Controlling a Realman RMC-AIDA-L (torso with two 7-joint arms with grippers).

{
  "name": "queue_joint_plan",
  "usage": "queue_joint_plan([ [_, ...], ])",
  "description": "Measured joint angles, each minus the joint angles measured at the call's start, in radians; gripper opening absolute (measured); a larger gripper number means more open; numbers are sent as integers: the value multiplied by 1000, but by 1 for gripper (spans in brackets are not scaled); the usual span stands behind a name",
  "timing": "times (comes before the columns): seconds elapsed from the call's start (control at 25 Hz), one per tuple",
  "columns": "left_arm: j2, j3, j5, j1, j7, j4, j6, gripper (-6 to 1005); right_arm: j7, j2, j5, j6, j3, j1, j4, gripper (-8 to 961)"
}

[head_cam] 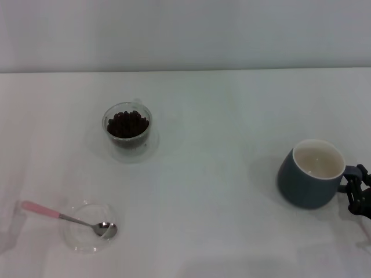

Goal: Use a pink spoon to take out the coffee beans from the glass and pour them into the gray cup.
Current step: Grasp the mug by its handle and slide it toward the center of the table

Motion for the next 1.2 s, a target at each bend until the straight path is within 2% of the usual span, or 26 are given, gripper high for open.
queue_joint_plan([
  [0.16, 0, 0, 0, 0, 0, 0, -1, 892, 0, 0, 0, -6, 0, 0, 7, 177],
  [0.68, 0, 0, 0, -5, 0, 0, 1, 893, 0, 1, -11, 1, 5, 54, 77, 176],
  [0.92, -1, 0, 0, -6, 0, 0, 2, 893, 0, 6, -125, 36, 9, 101, 96, 176],
  [1.2, -2, 0, 0, -8, 0, 0, 2, 892, 1, 15, -148, 52, 9, 138, 136, 175],
])
